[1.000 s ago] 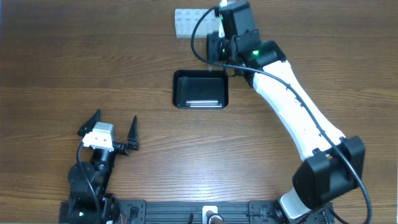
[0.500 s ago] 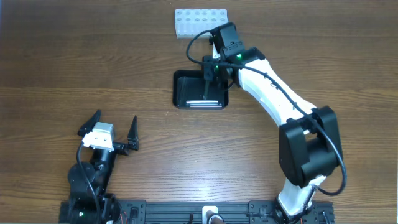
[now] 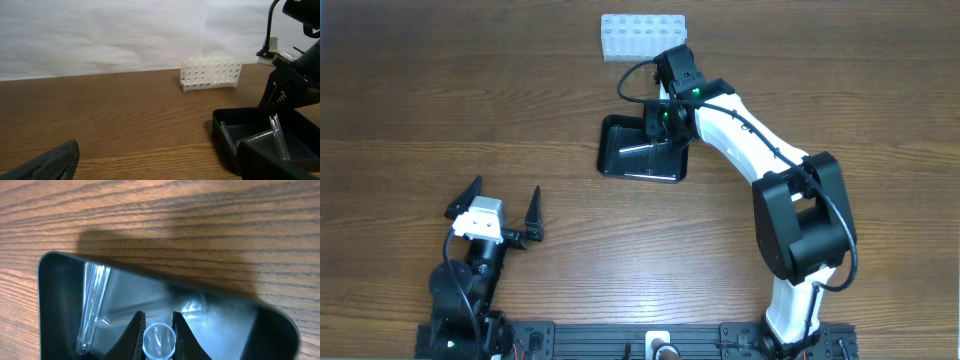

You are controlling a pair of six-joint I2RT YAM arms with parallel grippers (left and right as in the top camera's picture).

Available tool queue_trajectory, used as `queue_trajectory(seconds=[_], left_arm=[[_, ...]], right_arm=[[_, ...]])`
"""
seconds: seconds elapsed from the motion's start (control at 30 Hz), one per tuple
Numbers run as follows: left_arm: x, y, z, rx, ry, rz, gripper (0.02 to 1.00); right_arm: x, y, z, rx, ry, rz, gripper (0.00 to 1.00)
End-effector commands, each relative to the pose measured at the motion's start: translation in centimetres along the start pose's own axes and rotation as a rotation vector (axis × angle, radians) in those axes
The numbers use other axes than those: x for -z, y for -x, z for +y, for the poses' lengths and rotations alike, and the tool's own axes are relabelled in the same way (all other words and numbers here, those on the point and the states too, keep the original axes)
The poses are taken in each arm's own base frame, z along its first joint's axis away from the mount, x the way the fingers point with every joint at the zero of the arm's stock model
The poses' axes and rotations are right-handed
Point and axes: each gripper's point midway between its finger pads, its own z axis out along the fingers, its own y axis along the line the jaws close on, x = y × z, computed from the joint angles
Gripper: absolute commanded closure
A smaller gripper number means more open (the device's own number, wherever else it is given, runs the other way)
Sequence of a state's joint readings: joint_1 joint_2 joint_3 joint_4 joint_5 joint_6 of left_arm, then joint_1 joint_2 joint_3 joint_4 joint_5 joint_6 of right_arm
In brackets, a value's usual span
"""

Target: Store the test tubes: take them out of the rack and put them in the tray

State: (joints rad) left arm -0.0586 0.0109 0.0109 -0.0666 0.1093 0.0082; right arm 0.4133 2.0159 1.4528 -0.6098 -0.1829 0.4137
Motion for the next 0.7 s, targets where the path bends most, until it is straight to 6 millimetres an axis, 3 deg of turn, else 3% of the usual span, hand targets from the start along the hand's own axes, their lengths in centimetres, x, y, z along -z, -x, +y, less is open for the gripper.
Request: queue_trajectory(seconds=[0.03,0.13,0.3,0.47,0.6,0.7], left_arm=[[0.0,-0.2,-0.1,-0.010,-0.008,0.002,0.018],[0.0,-0.2,-0.1,-0.010,-0.008,0.002,0.018],[0.0,-0.2,-0.1,-0.010,-0.008,0.002,0.018],[0.0,-0.2,-0.1,-0.010,-0.008,0.002,0.018],[0.0,-0.2,-0.1,-0.010,-0.008,0.002,0.020],[0.0,-0.2,-0.1,-0.010,-0.008,0.002,0.018]], right_arm=[[-1.4,-0.8,-1.1,-0.016,-0.027,0.037,0.917],[-1.3,-0.7,-1.3,-0.019,-0.027,0.033,0.869],[-1.3,-0.5,-1.4,-0.022,-0.026,0.028,0.682],[-1.2,0.4,-1.0,-0.014,-0.010,-0.009,0.649],[1.3,2.3,-0.1,0.008,0.016,-0.089,0.590],[4.7,3.6,0.7,0.051,0.029,-0.163,0.562]])
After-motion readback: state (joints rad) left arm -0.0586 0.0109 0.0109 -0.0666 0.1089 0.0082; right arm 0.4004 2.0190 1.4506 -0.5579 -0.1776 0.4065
